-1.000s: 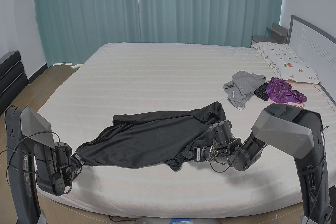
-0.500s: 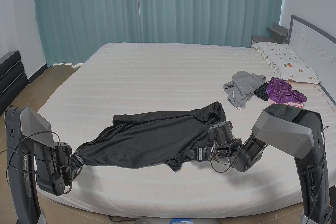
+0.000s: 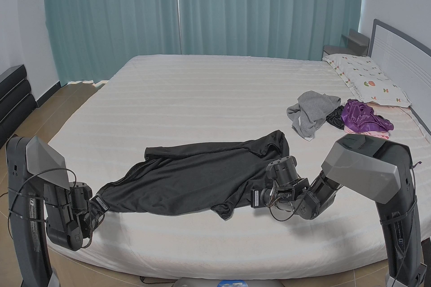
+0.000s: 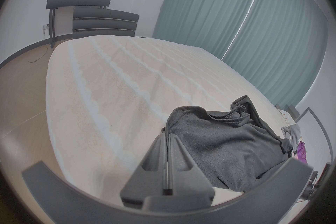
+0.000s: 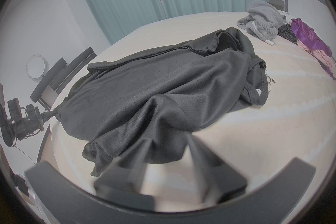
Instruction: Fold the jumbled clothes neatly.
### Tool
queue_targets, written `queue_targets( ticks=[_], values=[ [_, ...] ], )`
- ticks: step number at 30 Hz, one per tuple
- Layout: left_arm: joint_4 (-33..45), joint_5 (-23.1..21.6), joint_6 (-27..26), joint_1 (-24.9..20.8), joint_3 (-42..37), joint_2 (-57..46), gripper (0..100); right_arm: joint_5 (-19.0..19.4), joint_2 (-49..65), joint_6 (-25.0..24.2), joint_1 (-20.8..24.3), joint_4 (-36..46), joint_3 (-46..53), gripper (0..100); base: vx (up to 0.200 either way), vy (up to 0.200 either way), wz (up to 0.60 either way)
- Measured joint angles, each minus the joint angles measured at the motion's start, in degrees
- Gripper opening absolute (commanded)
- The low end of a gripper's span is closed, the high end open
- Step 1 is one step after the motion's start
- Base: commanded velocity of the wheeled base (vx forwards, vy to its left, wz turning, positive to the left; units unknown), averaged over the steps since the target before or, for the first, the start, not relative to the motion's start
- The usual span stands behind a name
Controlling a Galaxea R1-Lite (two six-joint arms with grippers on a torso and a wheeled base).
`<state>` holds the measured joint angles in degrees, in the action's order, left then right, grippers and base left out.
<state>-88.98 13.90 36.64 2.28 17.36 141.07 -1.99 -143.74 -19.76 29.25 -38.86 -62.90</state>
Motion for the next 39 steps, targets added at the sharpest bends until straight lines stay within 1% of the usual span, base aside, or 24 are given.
queue_targets(
  ticks=[6,10,14,18,21,29,33,39],
  values=[
    [0.0,-0.1,-0.2,-0.1,-0.2,-0.2,0,0.1,1.2,-0.6,-0.3,-0.1,1.7,0,0.0,0.0,0.0],
    [0.0,-0.1,-0.4,-0.2,-0.4,-0.3,0,0.8,4.3,-2.2,-0.9,-0.2,5.8,0,0.0,0.0,0.0],
    [0.0,-0.1,-0.6,-0.4,-0.9,-1.0,0,2.4,8.9,-3.9,-2.0,-0.4,10.6,0,0.0,0.0,0.0],
    [0.0,-0.1,-1.0,-0.8,-1.8,-2.0,0,5.1,14.1,-5.8,-3.2,-0.3,15.3,0,0.0,0.0,0.0],
    [0.0,-0.1,-1.7,-1.4,-2.7,-2.8,0,8.1,19.0,-7.4,-3.9,-0.3,21.0,0,0.0,0.0,0.0],
    [0.0,0.0,-4.3,-3.3,-5.6,-5.4,0,13.9,32.2,-9.9,-6.2,0.1,33.8,0,0.0,0.0,0.0],
    [0.0,-0.1,-5.9,-4.2,-8.0,-7.4,0,15.1,37.2,-10.0,-8.2,0.4,38.7,0,0.0,0.0,0.0],
    [0.0,-0.1,-7.9,-6.1,-11.1,-9.2,0,14.9,39.6,-6.8,-10.4,1.3,42.2,0,0.0,0.0,0.0]
  ],
)
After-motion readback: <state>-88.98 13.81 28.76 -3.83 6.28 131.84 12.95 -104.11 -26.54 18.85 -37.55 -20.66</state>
